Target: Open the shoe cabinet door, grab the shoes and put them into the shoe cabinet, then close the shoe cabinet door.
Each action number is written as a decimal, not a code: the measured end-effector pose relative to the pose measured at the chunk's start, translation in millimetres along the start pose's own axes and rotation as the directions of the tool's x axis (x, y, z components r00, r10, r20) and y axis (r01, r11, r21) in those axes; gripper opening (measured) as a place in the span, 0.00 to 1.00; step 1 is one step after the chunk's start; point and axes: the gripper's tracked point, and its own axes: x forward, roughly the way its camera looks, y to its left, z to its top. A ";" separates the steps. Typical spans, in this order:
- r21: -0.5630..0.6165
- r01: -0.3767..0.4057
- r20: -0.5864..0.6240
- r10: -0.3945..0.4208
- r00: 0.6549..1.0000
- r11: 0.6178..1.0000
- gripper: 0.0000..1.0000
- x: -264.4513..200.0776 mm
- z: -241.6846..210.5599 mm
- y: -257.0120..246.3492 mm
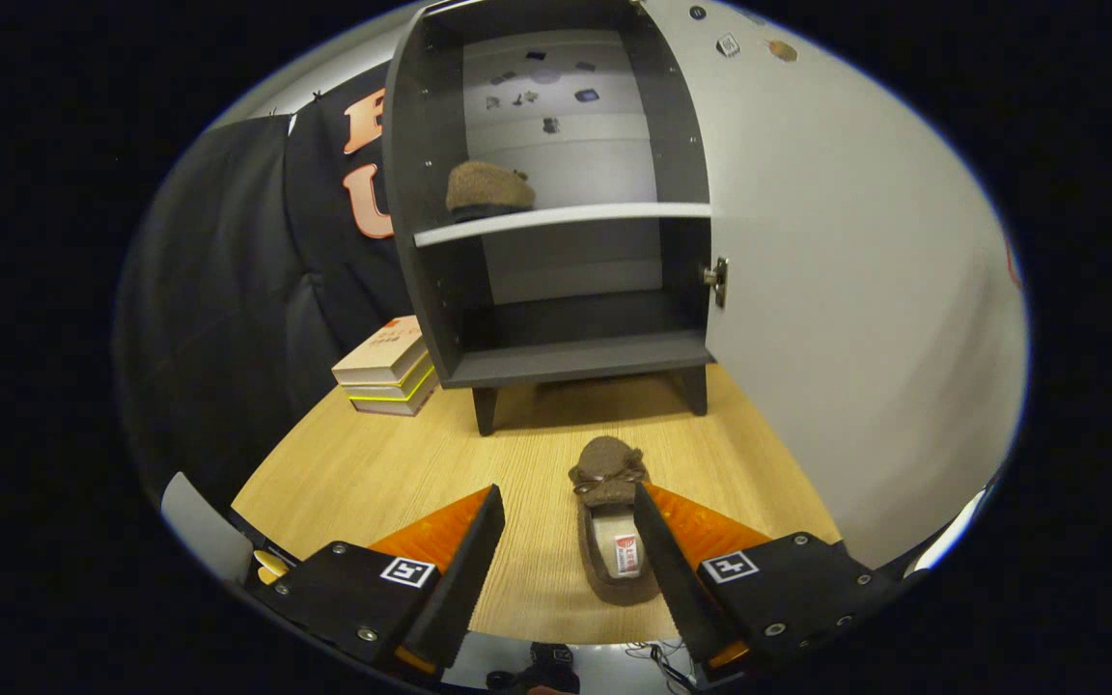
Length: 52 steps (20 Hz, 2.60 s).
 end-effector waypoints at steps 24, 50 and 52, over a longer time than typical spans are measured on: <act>-0.080 -0.011 -0.122 0.001 0.993 0.997 0.02 109.1 -22.4 -4.9; -0.050 0.074 0.300 -0.056 0.952 0.996 0.02 45.3 323.9 26.1; -0.049 0.066 0.302 -0.048 0.952 0.997 0.02 67.0 340.7 21.8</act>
